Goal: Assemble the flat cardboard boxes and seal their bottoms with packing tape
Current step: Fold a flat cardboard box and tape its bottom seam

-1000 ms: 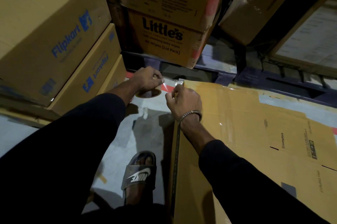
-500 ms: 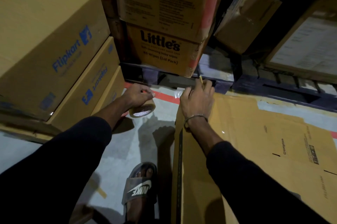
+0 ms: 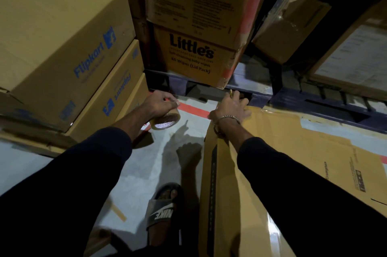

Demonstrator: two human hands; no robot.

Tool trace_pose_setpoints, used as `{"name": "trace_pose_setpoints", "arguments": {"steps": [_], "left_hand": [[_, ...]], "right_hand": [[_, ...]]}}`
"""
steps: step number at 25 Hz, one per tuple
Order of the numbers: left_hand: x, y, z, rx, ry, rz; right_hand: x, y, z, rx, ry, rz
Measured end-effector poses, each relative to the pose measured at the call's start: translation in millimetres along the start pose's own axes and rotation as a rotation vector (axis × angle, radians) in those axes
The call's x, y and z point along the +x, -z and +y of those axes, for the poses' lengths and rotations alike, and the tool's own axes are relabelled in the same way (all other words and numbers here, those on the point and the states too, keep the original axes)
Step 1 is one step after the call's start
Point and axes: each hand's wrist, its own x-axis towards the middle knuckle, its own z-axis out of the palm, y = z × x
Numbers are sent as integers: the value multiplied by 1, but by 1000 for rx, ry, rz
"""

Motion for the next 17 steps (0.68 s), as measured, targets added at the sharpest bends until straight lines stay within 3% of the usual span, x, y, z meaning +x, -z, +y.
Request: {"name": "trace_pose_setpoints", "arguments": {"steps": [5, 7, 11, 14, 17], "left_hand": [[-42, 31, 43, -25, -56, 72], [-80, 45, 62, -37, -69, 128], [-178, 79, 73, -28, -84, 190], [-269, 119, 61, -31, -77, 266], [-363, 158, 32, -46, -21, 453]], "right_hand": [[-44, 27, 33, 370, 176, 142], [-76, 46, 38, 403, 173, 223], [-145, 98, 14, 583, 123, 210], [-211, 141, -30, 699, 222, 102], [-277, 169, -84, 562, 377, -169]]}}
